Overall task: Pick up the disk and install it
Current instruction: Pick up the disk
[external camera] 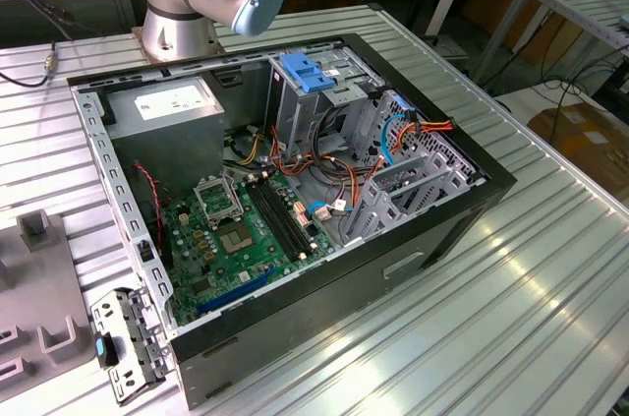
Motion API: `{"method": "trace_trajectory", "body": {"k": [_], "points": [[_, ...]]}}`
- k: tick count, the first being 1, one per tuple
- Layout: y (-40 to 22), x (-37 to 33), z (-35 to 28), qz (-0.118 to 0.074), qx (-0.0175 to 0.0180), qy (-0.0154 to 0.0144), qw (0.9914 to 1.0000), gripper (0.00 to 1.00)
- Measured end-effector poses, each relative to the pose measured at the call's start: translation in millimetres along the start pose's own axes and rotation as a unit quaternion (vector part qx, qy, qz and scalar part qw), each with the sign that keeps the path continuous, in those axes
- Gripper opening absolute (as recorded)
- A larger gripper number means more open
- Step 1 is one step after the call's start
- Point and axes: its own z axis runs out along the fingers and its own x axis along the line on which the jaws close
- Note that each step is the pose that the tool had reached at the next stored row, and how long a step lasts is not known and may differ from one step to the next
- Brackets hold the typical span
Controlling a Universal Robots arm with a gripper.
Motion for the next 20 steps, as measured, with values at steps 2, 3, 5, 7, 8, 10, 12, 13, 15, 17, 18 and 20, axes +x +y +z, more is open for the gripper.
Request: {"method": "trace_trajectory", "body": {"k": [2,3,5,7,8,10,12,13,15,17,18,20], "points": [[0.0,0.0,0.0,-0.007,-0.0001,0.0002,0.99998,0.11],[0.0,0.0,0.0,-0.012,-0.0001,0.0004,0.99993,0.11],[0.0,0.0,0.0,-0.019,-0.0003,0.0007,0.99983,0.11],[0.0,0.0,0.0,-0.024,-0.0004,0.0009,0.9997,0.11],[0.0,0.0,0.0,-0.029,-0.0005,0.0011,0.99959,0.11],[0.0,0.0,0.1,-0.04,-0.0005,0.0015,0.99919,0.11],[0.0,0.0,0.1,-0.051,-0.0002,0.0017,0.9987,0.11],[0.0,0.0,0.1,-0.056,0.0001,0.0017,0.99843,0.11],[0.0,0.0,0.2,-0.074,0.0008,0.0019,0.99728,0.11],[0.0,0.0,0.2,-0.087,0.0011,0.0022,0.9962,0.11],[0.0,0.0,0.3,-0.099,0.0013,0.0025,0.99512,0.11],[0.0,0.0,1.1,-0.112,0.0059,0.001,0.99368,0.11]]}}
